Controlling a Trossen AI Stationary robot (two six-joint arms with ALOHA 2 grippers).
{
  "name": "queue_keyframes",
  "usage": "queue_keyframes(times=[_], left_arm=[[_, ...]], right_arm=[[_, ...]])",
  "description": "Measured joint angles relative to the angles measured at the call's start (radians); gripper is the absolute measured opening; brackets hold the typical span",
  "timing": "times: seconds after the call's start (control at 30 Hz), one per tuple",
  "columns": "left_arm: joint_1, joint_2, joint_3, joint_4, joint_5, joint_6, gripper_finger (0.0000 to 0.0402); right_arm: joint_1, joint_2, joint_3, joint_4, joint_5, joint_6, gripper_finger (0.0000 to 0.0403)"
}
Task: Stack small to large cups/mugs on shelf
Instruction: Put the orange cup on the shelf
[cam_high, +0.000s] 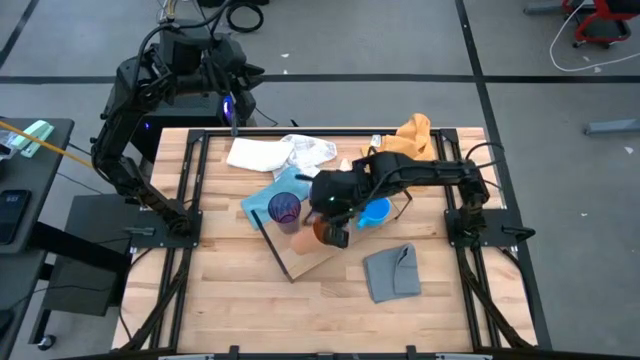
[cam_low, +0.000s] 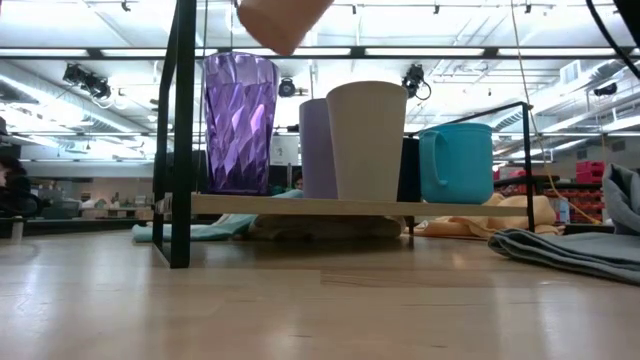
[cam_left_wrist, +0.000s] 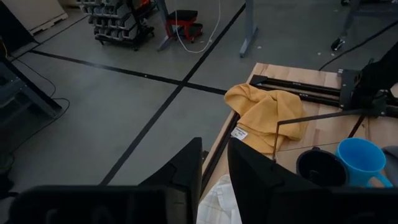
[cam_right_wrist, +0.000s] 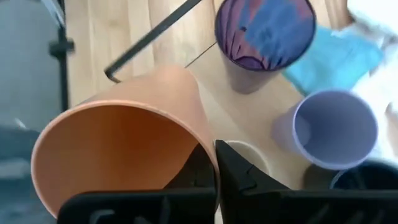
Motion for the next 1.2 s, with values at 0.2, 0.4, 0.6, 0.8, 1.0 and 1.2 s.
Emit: queue_keyframes(times=[0.2,0.4,0.6,0.8,1.0,1.2], left_arm=[[0.001,0.000,0.000,-0.006,0.000,0.004,0.0091],[0.001,0.000,0.000,-0.017,0.000,0.005,0.0085],[0.001,0.000,0.000,-0.021,0.000,0.004,0.0085],[0.000,0.000,0.000,-0.021,0.000,0.003,0.0091],[0.001,0.000,0.000,-0.021,0.000,0.003,0.0084],[0.000,0.000,0.000,-0.020,0.000,0.002,0.0080]], right_arm=[[0.001,0.012,0.000,0.010,0.053,-0.174,0.0000],[0.008,0.001,0.002,0.063,0.060,-0.447,0.0000],[0.031,0.009,0.002,0.058,0.017,-0.622,0.0000],[0.027,0.017,0.002,0.026,0.020,-0.663,0.0000],[0.014,0.051,0.000,-0.028,0.006,-0.544,0.0000],[0.016,0.084,0.001,-0.049,-0.028,-0.501,0.0000]])
